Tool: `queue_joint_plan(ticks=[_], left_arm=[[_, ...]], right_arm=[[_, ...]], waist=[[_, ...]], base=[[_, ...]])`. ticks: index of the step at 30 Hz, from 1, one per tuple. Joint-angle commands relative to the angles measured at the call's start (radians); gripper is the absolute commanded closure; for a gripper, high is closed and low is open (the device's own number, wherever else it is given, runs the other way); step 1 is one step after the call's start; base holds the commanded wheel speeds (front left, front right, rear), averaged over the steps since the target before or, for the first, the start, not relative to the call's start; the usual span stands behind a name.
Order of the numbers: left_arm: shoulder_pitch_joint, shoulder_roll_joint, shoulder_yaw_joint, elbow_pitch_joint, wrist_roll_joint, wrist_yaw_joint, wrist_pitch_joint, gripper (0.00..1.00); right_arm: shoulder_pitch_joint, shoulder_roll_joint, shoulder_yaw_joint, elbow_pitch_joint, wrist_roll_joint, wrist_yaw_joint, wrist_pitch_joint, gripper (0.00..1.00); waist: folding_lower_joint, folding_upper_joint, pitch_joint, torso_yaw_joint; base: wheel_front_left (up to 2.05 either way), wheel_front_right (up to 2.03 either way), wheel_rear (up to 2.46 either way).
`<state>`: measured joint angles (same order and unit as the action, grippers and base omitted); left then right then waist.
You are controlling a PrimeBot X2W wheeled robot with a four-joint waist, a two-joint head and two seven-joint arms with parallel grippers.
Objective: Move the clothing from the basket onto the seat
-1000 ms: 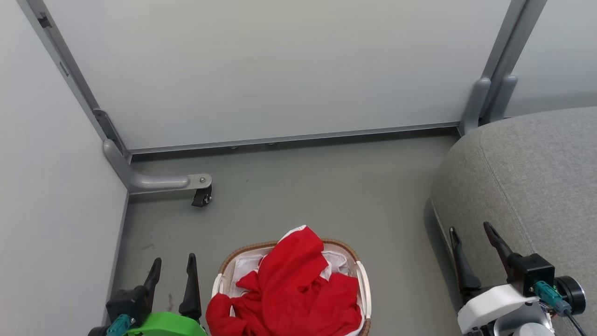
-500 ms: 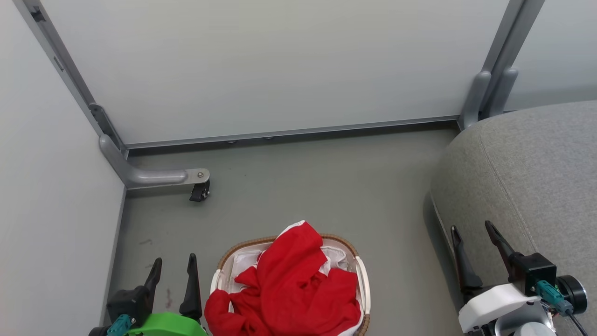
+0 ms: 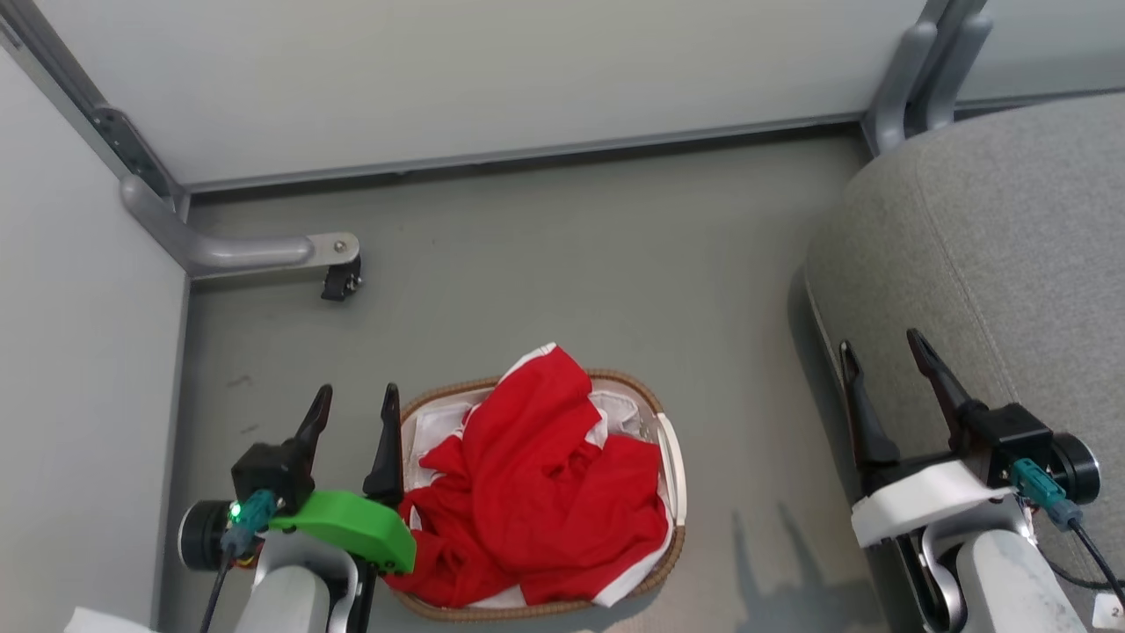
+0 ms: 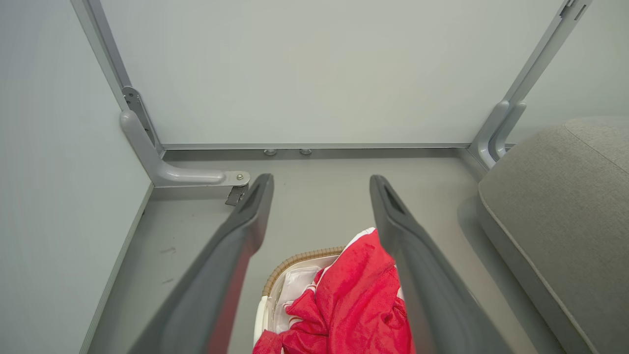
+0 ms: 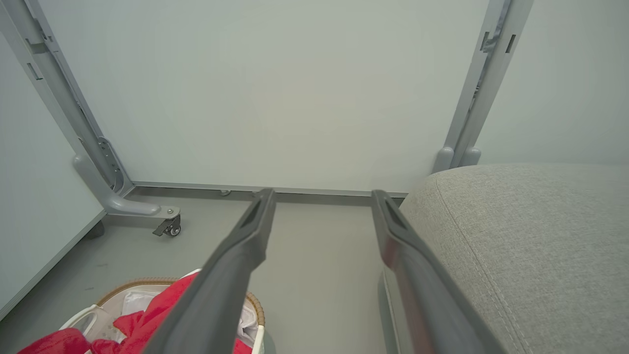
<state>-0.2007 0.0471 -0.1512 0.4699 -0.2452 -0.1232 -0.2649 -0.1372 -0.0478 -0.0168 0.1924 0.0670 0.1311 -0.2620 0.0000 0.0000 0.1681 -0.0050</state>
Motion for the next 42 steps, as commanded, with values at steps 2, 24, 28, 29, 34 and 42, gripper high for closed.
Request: queue_joint_plan(ticks=[2,24,28,29,34,42], left_arm=[[-0.069,0.006,-0.014,0.043,-0.014,-0.005,0.001,0.00],[-0.478,0.058,-0.160,0.466,0.105,-0.009,0.001,0.00],[-0.511,0.069,-0.166,0.498,0.113,-0.009,0.001,0.00],[-0.521,0.074,-0.167,0.507,0.116,-0.007,0.001,0.00],[-0.562,0.093,-0.171,0.549,0.129,0.005,0.001,0.00],[-0.630,0.099,-0.169,0.627,0.123,0.014,0.001,0.00]], right_arm=[[-0.048,-0.005,0.009,-0.015,-0.003,-0.001,-0.005,0.00],[-0.282,-0.003,0.113,-0.064,0.093,-0.001,-0.004,0.00],[-0.302,-0.004,0.131,-0.071,0.110,-0.001,-0.003,0.00],[-0.306,-0.003,0.137,-0.072,0.115,-0.001,-0.004,0.00],[-0.320,-0.004,0.149,-0.076,0.127,-0.001,-0.004,0.00],[-0.333,-0.004,0.156,-0.081,0.136,-0.001,-0.003,0.00]], waist=[[0.0000,0.0000,0.168,-0.052],[0.0000,0.0000,0.616,-0.205],[0.0000,0.0000,0.657,-0.220],[0.0000,0.0000,0.668,-0.224],[0.0000,0.0000,0.706,-0.237],[0.0000,0.0000,0.745,-0.247]], base=[[0.00,0.00,0.00],[0.00,0.00,0.00],[0.00,0.00,0.00],[0.00,0.00,0.00],[0.00,0.00,0.00],[0.00,0.00,0.00]])
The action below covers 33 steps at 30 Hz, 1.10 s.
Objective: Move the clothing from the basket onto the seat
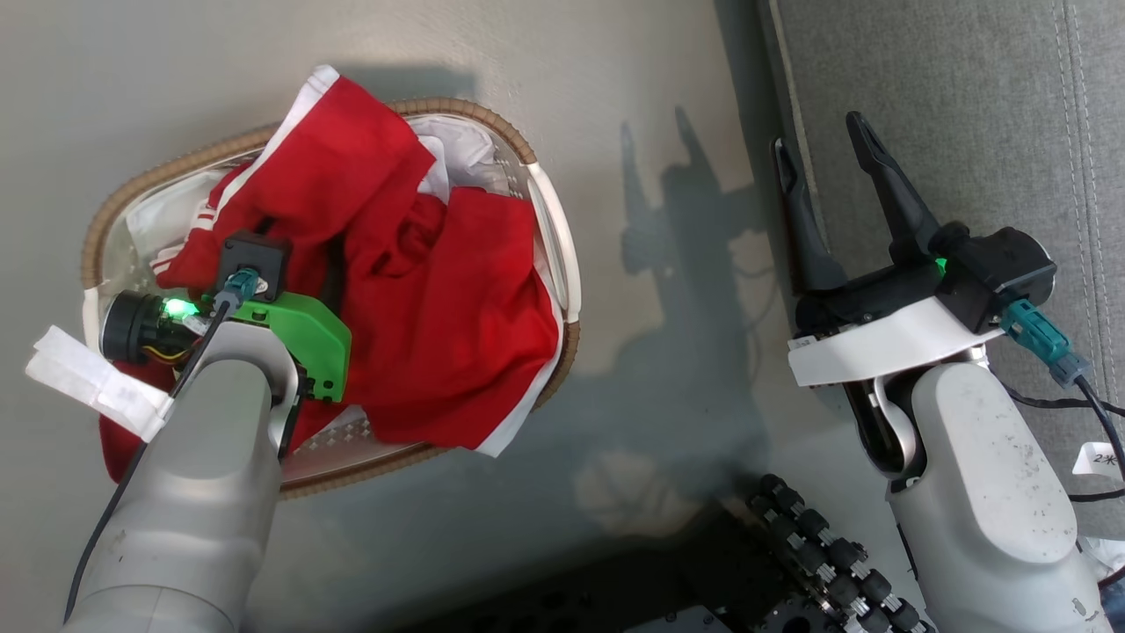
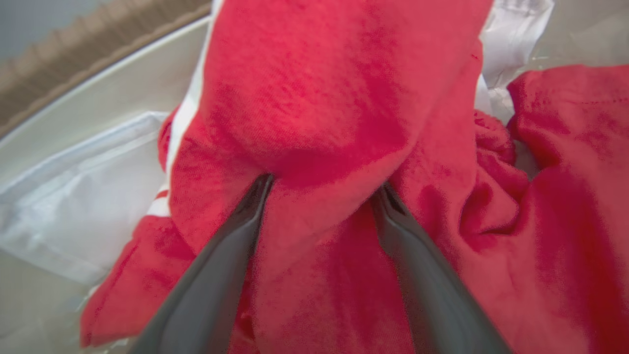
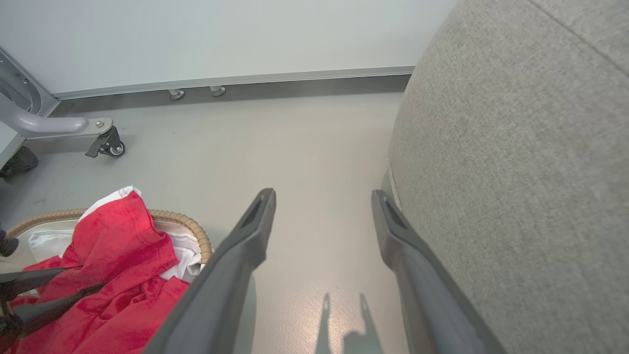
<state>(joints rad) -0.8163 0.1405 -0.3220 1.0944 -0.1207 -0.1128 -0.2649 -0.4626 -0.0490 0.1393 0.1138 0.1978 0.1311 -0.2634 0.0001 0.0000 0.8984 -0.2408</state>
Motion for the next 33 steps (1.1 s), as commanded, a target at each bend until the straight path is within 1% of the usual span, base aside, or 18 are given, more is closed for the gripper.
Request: queue_joint_plan(ticks=[1,2,3,4,7,11,19,25,28,33], left_arm=[[-0.023,0.002,-0.002,0.017,-0.002,0.003,0.001,0.03],[-0.031,-0.003,-0.004,0.028,-0.004,0.001,0.001,0.51],[-0.039,-0.008,-0.007,0.037,-0.006,0.000,0.001,0.77],[-0.043,-0.011,-0.009,0.042,-0.008,-0.001,0.001,1.00],[-0.045,-0.018,-0.017,0.042,-0.013,-0.007,0.001,1.00],[-0.015,-0.026,-0.019,0.010,-0.025,-0.010,0.001,1.00],[0.055,-0.026,-0.034,-0.097,-0.033,-0.017,0.001,1.00],[0.129,-0.026,-0.069,-0.220,-0.036,-0.019,0.001,1.00],[0.167,-0.026,-0.101,-0.288,-0.046,-0.019,0.001,1.00],[0.220,-0.008,-0.158,-0.380,-0.067,-0.019,0.001,1.00]], right_arm=[[-0.013,-0.002,0.000,0.000,0.005,-0.001,-0.002,0.00],[-0.016,-0.003,0.000,0.001,0.005,-0.001,-0.002,0.00],[-0.018,-0.003,0.000,0.003,0.005,-0.001,-0.002,0.00],[-0.019,-0.003,0.000,0.005,0.007,-0.001,-0.002,0.00],[-0.019,-0.003,-0.003,0.010,0.010,-0.001,-0.002,0.00],[-0.011,-0.003,-0.003,0.019,0.007,-0.001,-0.002,0.00],[0.014,-0.003,-0.020,0.036,-0.025,-0.001,-0.002,0.00],[0.050,-0.003,-0.040,0.053,-0.063,-0.001,-0.002,0.00],[0.081,-0.003,-0.047,0.068,-0.086,-0.001,-0.002,0.00],[0.133,-0.003,-0.053,0.084,-0.105,-0.001,-0.002,0.00]], waist=[[-0.0001,0.0000,0.017,-0.012],[-0.0001,0.0000,0.018,-0.012],[-0.0001,0.0000,0.019,-0.012],[-0.0001,0.0000,0.019,-0.012],[-0.0001,0.0000,0.011,-0.010],[-0.0001,0.0000,-0.014,-0.003],[-0.0001,0.0000,-0.101,0.035],[-0.0001,0.0000,-0.206,0.084],[-0.0001,0.0000,-0.278,0.112],[-0.0001,0.0000,-0.400,0.146]], base=[[0.00,0.00,0.00],[0.00,0.00,0.00],[0.00,0.00,0.00],[0.00,0.00,0.00],[0.00,0.00,0.00],[0.00,0.00,0.00],[0.00,0.00,0.00],[0.00,0.00,0.00],[0.00,0.00,0.00],[0.00,0.00,0.00]])
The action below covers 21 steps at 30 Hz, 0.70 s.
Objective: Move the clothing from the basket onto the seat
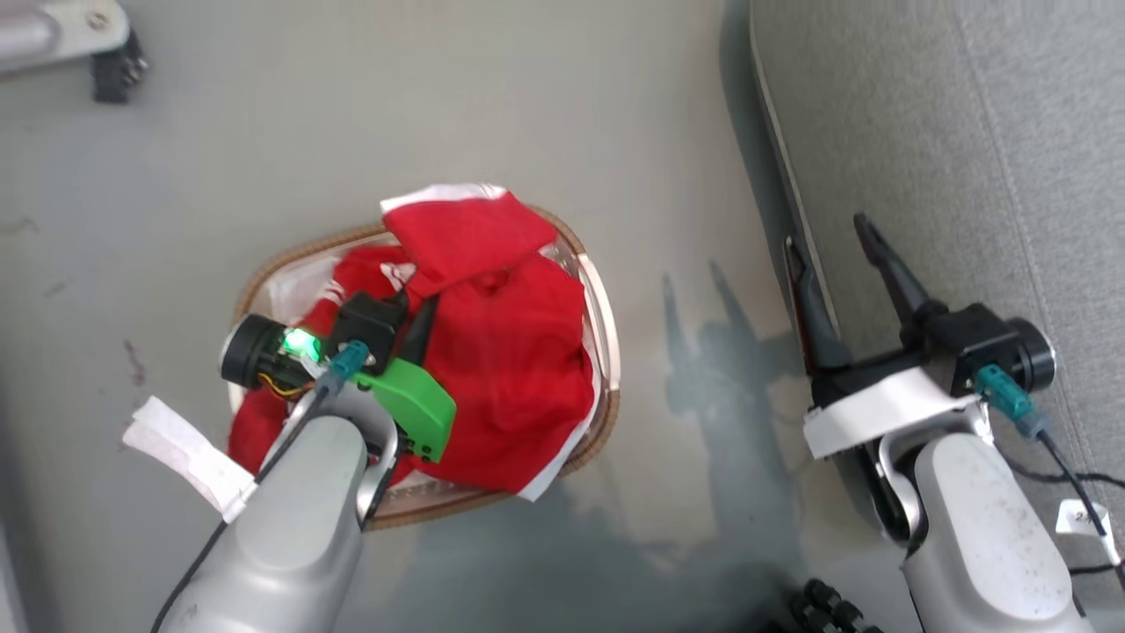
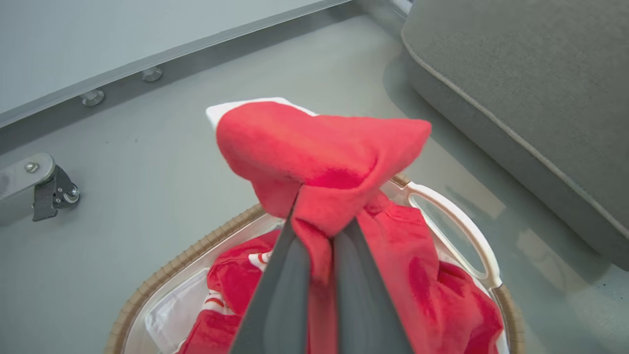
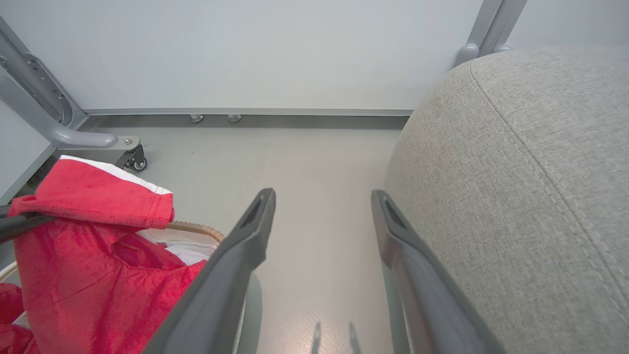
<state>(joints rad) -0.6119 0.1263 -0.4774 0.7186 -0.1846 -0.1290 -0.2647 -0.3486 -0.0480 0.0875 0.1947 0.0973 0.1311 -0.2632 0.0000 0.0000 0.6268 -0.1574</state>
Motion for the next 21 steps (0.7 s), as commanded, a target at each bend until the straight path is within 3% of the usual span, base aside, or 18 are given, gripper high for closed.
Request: queue_joint_plan(ticks=[1,10,21], left_arm=[[0.026,0.012,-0.018,-0.020,-0.010,-0.003,0.000,1.00],[0.060,0.062,-0.158,-0.116,-0.053,-0.003,0.000,1.00],[-0.050,0.145,-0.279,-0.171,-0.110,-0.003,0.000,1.00]], right_arm=[[0.032,-0.004,0.001,0.007,-0.008,-0.001,-0.002,0.00],[0.151,-0.004,0.027,0.038,-0.031,-0.001,-0.002,0.00],[0.244,-0.004,0.067,0.058,-0.039,-0.001,-0.002,0.00]], waist=[[0.0000,0.0000,-0.157,0.068],[0.0000,0.0000,-0.376,0.099],[0.0000,0.0000,-0.565,0.102]], base=[[0.00,0.00,0.00],[0.00,0.00,0.00],[0.00,0.00,0.00]])
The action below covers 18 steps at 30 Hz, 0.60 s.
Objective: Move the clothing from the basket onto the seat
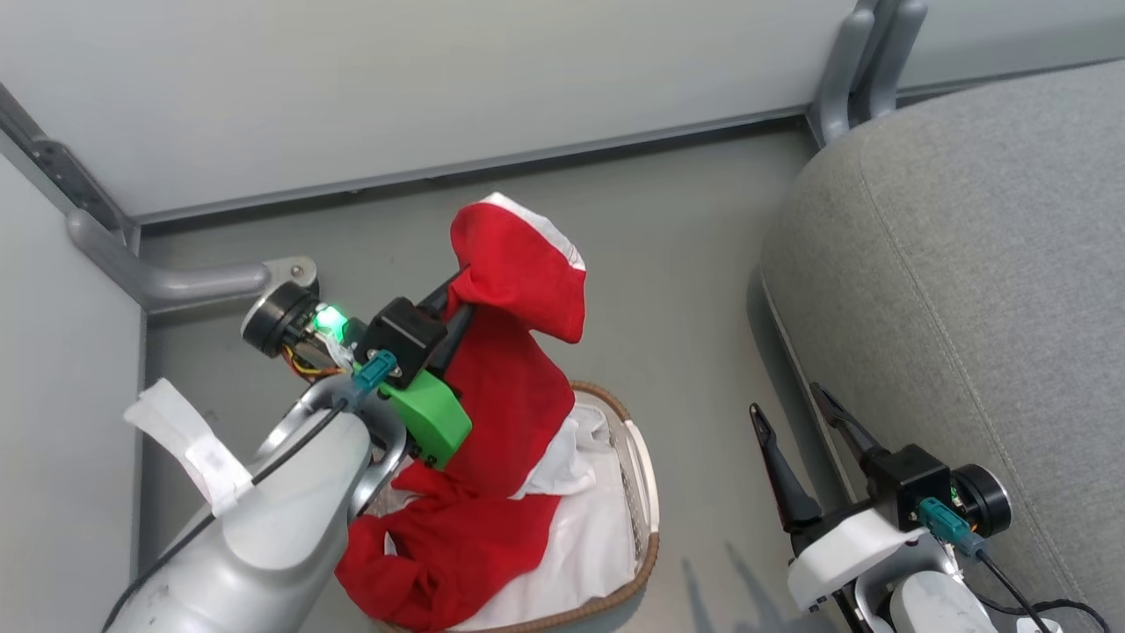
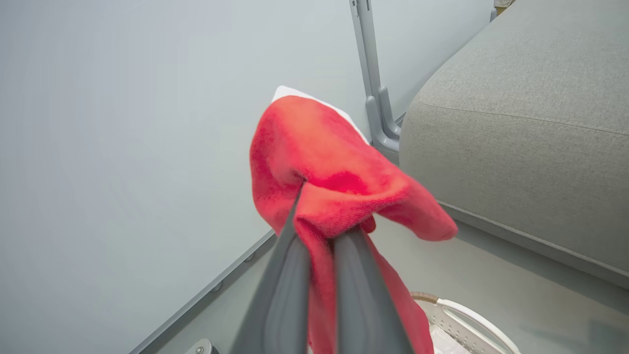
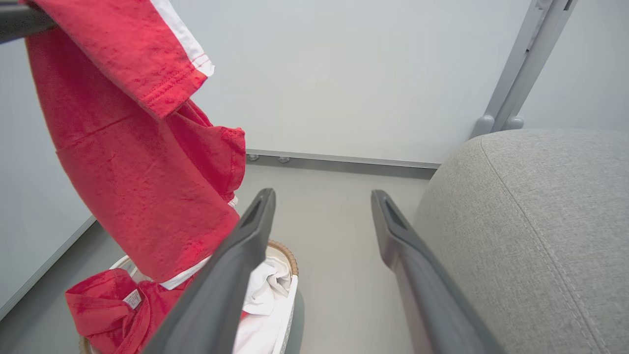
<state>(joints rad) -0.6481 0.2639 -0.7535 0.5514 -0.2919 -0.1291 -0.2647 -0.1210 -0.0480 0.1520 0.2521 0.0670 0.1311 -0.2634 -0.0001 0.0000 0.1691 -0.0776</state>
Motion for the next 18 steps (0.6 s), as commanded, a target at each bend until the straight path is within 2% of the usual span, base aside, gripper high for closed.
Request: queue_joint_plan(ticks=[1,10,18], left_arm=[[-0.034,0.014,-0.014,-0.007,-0.008,-0.003,0.000,1.00],[-0.193,0.050,-0.079,-0.016,-0.058,-0.003,0.000,1.00],[-0.315,0.046,-0.123,-0.023,-0.092,-0.003,0.000,1.00]], right_arm=[[0.017,-0.004,0.007,0.001,-0.008,-0.001,-0.002,0.00],[-0.004,-0.004,0.047,-0.001,-0.010,-0.001,-0.002,0.00],[-0.040,-0.004,0.081,0.009,-0.025,-0.001,-0.002,0.00]], waist=[[0.0001,0.0000,-0.116,0.021],[0.0001,0.0000,-0.150,0.015],[0.0001,0.0000,-0.161,0.015]], base=[[0.00,0.00,0.00],[0.00,0.00,0.00],[0.00,0.00,0.00]])
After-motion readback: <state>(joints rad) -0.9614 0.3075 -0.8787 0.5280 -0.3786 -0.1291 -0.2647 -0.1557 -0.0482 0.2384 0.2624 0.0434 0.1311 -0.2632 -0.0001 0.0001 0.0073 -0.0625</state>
